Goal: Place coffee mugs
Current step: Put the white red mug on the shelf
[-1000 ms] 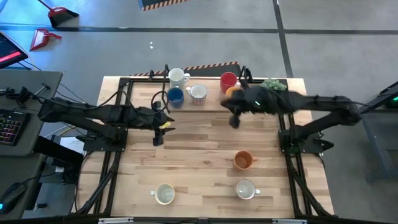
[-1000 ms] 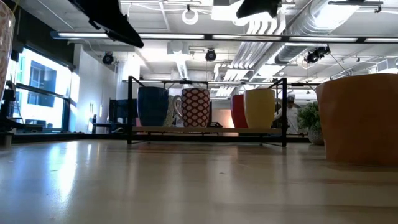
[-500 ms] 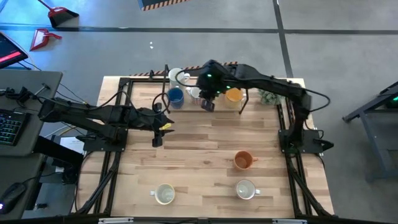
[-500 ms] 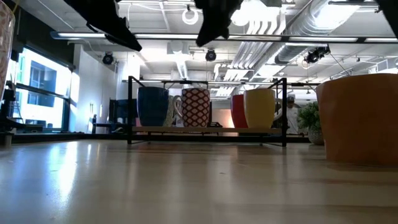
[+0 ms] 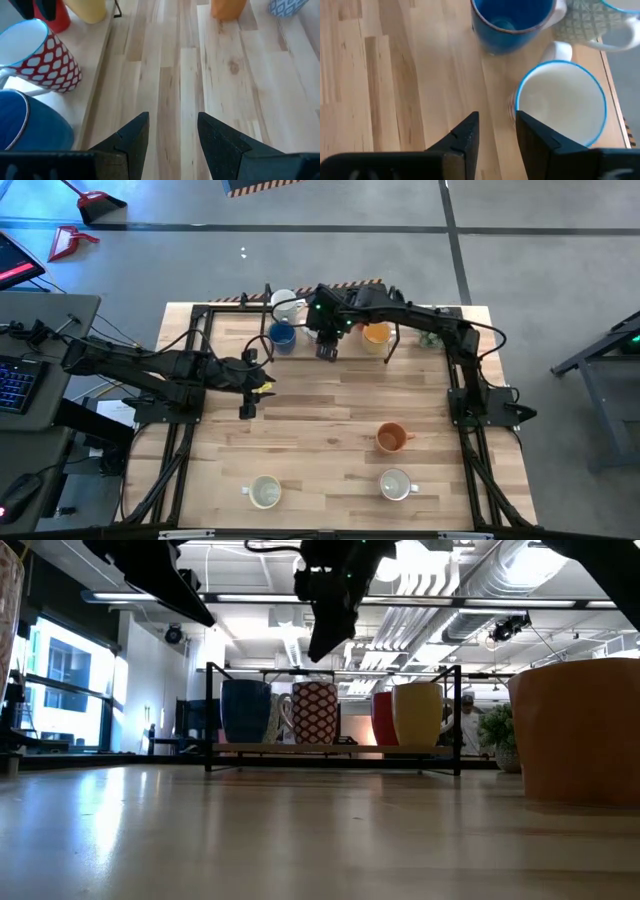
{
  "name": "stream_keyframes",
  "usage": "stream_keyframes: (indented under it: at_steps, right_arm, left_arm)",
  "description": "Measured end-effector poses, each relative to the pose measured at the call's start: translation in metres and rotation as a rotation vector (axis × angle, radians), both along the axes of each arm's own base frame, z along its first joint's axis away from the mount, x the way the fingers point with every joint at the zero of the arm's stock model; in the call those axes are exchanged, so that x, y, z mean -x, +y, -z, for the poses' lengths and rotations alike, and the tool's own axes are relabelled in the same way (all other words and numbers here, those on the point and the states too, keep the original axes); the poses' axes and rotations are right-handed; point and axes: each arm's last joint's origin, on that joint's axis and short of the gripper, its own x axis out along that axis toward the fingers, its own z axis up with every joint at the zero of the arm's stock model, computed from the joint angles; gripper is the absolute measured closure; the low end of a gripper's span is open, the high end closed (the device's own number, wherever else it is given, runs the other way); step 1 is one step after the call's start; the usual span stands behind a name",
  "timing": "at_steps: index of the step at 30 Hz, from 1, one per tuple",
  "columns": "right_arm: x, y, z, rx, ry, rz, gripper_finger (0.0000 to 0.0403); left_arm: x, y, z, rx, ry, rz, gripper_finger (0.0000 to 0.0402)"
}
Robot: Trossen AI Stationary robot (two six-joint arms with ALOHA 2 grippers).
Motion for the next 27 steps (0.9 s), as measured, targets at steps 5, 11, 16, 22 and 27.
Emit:
stream_keyframes:
  at_steps: [5,11,16,22,27]
  right_arm:
    - [-0.002,0.0,0.004,-0.002,0.001,-0.006,0.0304]
    - [-0.007,-0.003,0.017,0.018,0.033,0.006,0.0307]
    - [-0.012,-0.006,0.02,0.04,0.009,0.0,0.0307]
    - [-0.013,-0.005,0.022,0.038,0.017,-0.002,0.0307]
    - [-0.012,-0.007,0.023,0.052,0.025,0.009,0.0307]
  left_arm:
    - [0.0,0.0,0.0,-0.001,0.0,-0.001,0.0243]
    - [0.0,0.0,0.0,-0.003,0.001,-0.002,0.0243]
    - [0.0,0.0,0.0,-0.003,0.006,-0.003,0.0243]
    - [0.002,0.0,0.002,-0.005,0.024,-0.003,0.0243]
    - [0.002,0.0,0.002,-0.006,0.03,-0.003,0.0243]
